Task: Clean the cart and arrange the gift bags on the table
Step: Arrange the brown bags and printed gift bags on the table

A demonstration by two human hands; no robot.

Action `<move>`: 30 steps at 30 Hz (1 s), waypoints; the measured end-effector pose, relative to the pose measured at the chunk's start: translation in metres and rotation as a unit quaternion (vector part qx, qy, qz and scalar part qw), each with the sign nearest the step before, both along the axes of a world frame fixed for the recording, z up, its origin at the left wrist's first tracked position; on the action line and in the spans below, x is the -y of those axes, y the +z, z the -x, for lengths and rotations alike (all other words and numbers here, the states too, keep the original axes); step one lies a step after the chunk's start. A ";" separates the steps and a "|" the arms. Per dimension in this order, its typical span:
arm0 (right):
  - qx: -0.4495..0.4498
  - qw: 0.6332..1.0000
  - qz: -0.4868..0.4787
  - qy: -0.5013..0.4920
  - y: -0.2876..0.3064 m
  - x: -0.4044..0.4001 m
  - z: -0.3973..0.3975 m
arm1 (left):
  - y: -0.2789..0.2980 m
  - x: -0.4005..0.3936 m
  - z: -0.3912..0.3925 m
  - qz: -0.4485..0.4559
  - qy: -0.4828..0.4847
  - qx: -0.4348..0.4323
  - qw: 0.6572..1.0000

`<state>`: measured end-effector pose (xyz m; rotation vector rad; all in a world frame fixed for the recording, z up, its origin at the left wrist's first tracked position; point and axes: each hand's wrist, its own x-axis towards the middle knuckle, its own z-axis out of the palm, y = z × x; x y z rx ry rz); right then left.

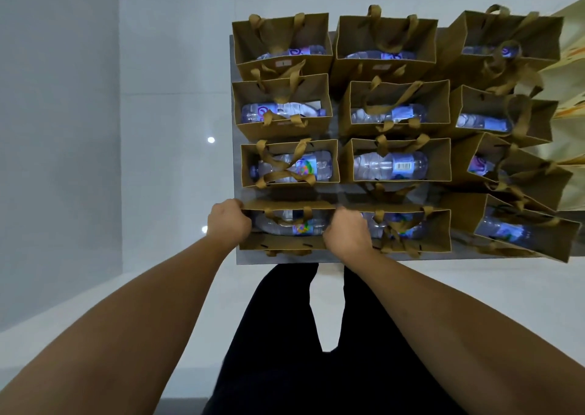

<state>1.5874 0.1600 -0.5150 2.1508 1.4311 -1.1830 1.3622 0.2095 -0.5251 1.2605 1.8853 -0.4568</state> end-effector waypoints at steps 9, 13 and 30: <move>-0.023 0.996 -0.060 -0.058 0.029 -0.003 -0.027 | 0.046 -0.026 -0.039 0.004 -0.155 -0.074 0.985; 0.012 0.995 -0.085 -0.048 0.052 -0.007 -0.064 | 0.081 -0.055 -0.080 -0.027 -0.237 -0.104 0.966; 0.067 0.982 -0.128 -0.122 0.054 0.014 -0.340 | 0.081 -0.058 -0.358 -0.060 -0.274 0.081 0.956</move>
